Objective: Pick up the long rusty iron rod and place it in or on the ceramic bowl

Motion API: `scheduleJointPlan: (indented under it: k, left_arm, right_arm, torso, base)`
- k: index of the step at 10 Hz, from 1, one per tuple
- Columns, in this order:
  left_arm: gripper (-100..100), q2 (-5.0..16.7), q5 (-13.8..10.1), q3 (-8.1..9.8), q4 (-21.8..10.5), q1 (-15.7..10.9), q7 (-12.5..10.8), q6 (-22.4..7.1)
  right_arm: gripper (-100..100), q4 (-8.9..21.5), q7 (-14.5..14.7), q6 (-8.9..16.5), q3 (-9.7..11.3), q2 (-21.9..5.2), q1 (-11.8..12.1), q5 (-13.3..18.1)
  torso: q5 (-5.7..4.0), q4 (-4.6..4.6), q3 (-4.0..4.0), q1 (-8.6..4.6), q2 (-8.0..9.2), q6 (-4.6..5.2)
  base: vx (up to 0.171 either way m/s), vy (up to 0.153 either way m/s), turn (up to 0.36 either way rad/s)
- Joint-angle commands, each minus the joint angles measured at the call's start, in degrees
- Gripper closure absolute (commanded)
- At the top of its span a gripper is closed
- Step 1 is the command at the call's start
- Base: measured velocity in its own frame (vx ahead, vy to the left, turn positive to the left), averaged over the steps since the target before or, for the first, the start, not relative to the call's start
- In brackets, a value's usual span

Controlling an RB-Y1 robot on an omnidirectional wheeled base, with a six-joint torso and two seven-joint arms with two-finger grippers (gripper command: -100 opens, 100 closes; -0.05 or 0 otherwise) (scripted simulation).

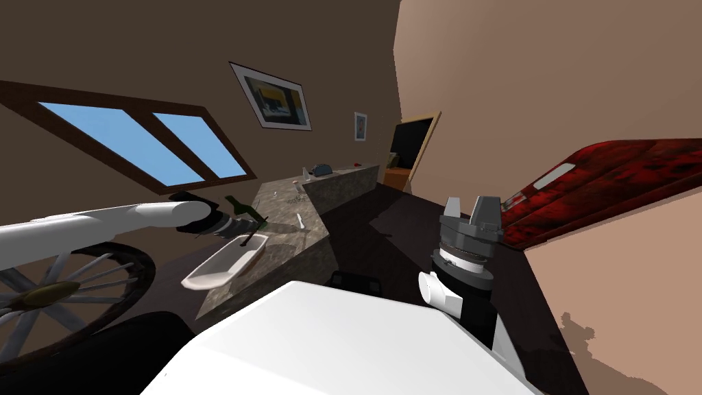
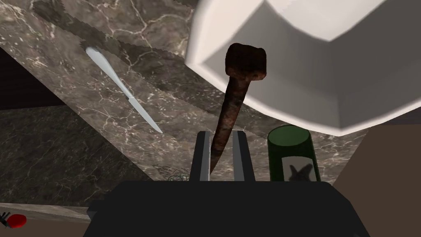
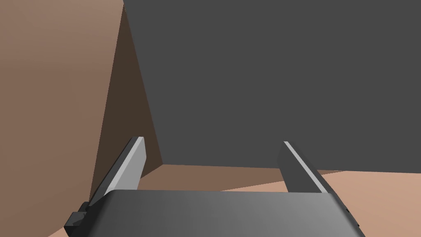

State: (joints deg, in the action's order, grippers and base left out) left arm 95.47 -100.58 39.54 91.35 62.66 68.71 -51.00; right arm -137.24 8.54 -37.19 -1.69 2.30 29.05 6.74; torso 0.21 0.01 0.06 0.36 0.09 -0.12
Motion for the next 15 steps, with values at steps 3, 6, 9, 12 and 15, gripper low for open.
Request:
scheduleJointPlan:
  k: [3, 6, 9, 12, 15]
  left_arm:
    - [100, 3.7, -2.8, 2.74, -1.4, 3.0, -1.6, -4.1]
    - [100, 6.4, -4.9, 4.71, -2.4, 5.2, -2.7, -7.1]
    - [100, 9.1, -6.9, 6.65, -3.4, 7.6, -3.8, -10.2]
    - [-100, 8.7, -6.5, 6.37, -3.2, 7.1, -3.6, -9.7]
    - [-100, 8.7, -6.5, 6.37, -3.2, 7.1, -3.6, -9.7]
  right_arm:
    - [0, 0.0, 0.0, 0.0, 0.0, 0.0, 0.0, 0.0]
    - [0, 0.0, 0.0, 0.0, 0.0, 0.0, 0.0, 0.0]
    - [0, 0.0, 0.0, 0.0, 0.0, 0.0, 0.0, 0.0]
    - [0, 0.0, 0.0, 0.0, 0.0, 0.0, 0.0, 0.0]
    - [0, 0.0, 0.0, 0.0, 0.0, 0.0, 0.0, 0.0]
  torso:
    - [0.00, -0.03, -0.05, -0.04, -0.08, -0.01]
    - [0.00, -0.05, -0.08, -0.02, -0.12, -0.05]
    - [-0.04, -0.09, -0.11, -0.25, -0.14, -0.05]
    - [-0.06, -0.12, -0.18, -0.35, -0.25, -0.03]
    - [-0.07, -0.13, -0.20, -0.37, -0.29, -0.03]
  base:
    - [-0.024, 0.066, 0.109]
    - [-0.020, 0.062, 0.076]
    - [-0.024, 0.026, 0.066]
    - [-0.003, 0.002, 0.003]
    - [0.000, 0.000, 0.000]
